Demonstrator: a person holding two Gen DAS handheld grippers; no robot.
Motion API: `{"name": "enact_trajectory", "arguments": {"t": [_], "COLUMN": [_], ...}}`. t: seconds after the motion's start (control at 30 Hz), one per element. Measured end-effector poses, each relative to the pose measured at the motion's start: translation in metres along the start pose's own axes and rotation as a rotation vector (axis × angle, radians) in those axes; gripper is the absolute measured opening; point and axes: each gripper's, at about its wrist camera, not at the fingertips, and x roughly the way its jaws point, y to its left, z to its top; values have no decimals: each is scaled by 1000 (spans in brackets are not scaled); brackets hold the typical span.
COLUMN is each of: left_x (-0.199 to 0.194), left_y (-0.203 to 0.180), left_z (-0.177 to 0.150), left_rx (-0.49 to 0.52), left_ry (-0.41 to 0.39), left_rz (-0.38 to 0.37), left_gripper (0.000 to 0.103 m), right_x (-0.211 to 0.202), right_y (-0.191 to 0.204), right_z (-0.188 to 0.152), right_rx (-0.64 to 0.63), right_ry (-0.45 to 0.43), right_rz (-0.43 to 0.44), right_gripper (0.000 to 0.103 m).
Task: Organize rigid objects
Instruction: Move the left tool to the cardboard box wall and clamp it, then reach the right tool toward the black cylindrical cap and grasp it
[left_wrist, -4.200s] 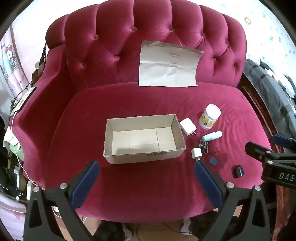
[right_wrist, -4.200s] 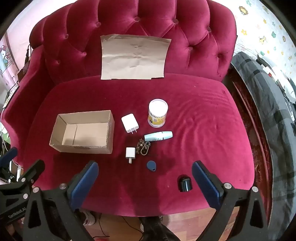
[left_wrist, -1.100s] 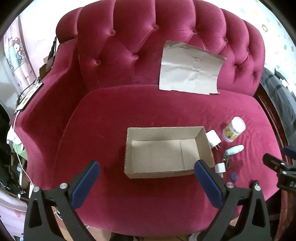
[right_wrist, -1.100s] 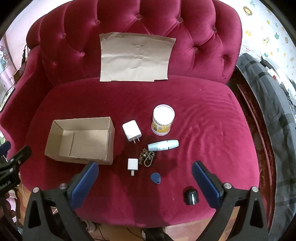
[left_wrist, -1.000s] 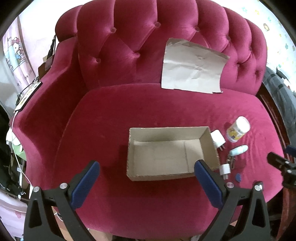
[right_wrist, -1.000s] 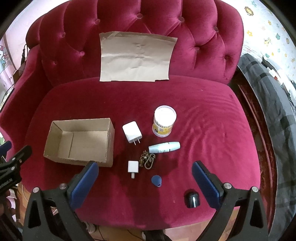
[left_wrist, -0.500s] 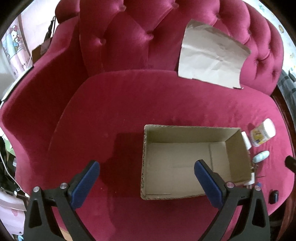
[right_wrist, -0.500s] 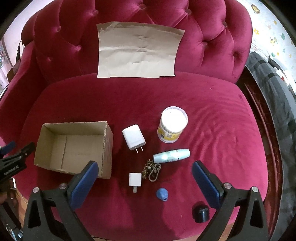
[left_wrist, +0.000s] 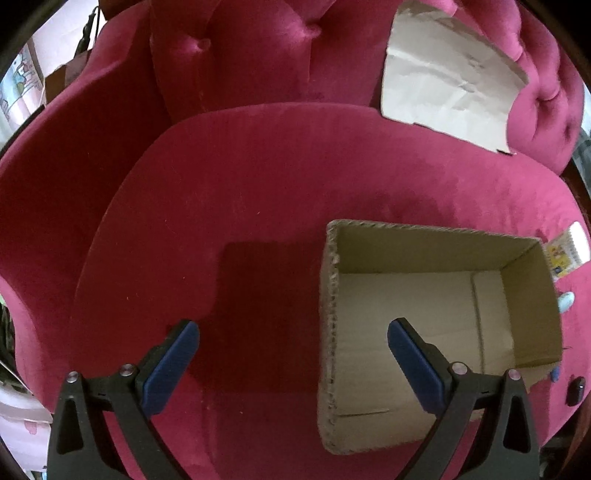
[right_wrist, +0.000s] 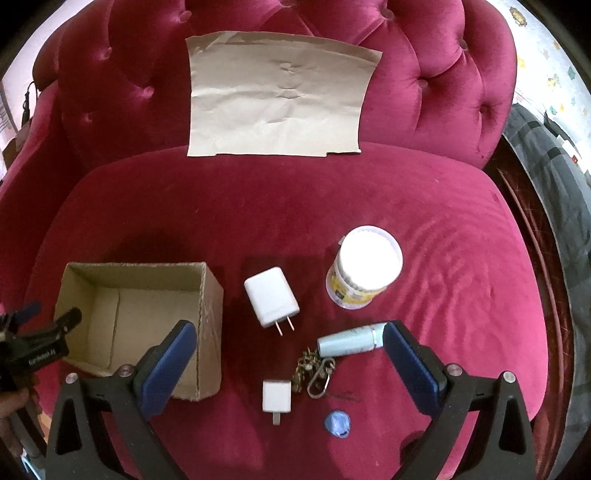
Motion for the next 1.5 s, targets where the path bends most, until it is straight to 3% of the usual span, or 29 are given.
{"name": "enact_trajectory", "arguments": {"t": [0.17,0.23,0.3,0.43,0.57,0.67,0.77,1.5], "left_x": [9,10,11,18,27,30,30,28], "left_y": [4,2,0,-2,-6,-8,-10,-5], "left_z": [-1,-1,0,0,-2,-4,-6,-6], "left_rx": [-18,-6,14,22,33,37,50,39], "left_ry": [11,8,4,26,64,71,67,58], "left_rz": [-6,-15,-11,-8,-51,-87,-94,-98], "left_gripper": [103,98,78,57,20,7,4,3], "right_x": [10,13,16,20,21,20,18,15], "right_y": [3,3,2,2,1,1,0,-30], "right_z": [2,1,0,0,0,-1,-2,-10], "right_rx": [-7,-7,-6,4,18,19,18,7], "right_ry": [-6,-6,-6,-4,-9,-14,-22,-11], "right_rz": [6,3,3,11,17,23,24,-50], "right_gripper": [103,103,103,103,103,103,103,103]}}
